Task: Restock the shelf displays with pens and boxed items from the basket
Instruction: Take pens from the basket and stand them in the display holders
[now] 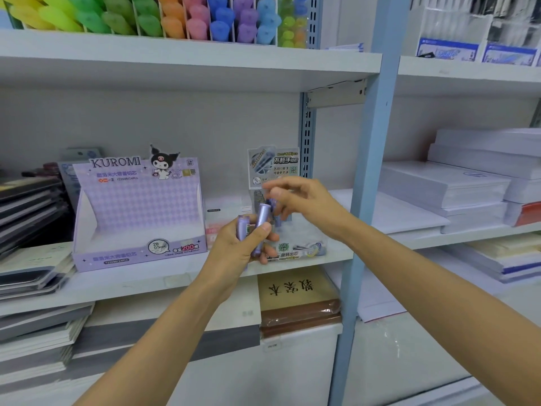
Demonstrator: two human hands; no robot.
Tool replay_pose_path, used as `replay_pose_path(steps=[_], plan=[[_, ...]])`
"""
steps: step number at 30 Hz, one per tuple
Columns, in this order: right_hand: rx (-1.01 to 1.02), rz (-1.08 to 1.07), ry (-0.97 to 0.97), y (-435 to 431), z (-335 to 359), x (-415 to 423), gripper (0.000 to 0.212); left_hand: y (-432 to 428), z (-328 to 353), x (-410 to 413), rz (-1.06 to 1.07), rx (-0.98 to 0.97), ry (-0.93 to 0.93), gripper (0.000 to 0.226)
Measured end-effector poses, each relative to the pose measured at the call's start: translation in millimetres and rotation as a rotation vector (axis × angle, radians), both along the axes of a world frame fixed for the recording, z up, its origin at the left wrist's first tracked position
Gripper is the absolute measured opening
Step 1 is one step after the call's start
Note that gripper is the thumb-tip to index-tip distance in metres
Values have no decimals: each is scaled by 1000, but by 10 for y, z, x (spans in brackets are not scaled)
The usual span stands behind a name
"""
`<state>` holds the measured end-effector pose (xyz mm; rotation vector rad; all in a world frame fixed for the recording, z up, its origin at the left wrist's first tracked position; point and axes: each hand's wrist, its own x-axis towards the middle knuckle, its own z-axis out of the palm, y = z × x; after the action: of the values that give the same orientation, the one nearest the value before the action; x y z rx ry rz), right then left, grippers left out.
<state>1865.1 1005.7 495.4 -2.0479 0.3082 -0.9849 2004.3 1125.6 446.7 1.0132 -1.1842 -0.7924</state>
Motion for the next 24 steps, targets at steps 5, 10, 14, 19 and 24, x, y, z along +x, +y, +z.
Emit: replay_pose_path(steps=[5,10,14,19,24], plan=[[80,100,1,129,21,-58,13,95,52,-26,-22,10,-1,18],[256,36,-214,143,39,-163,6,179,76,-13,63,-10,93,35],[303,48,-105,228,-64,-236,10,207,110,-20,154,-82,194,20],[267,156,153,353,-223,-277,12,273,162,-90,199,-91,182,37],[134,44,63,429,-154,-239,28,319,159,-139,225,-82,80,20]])
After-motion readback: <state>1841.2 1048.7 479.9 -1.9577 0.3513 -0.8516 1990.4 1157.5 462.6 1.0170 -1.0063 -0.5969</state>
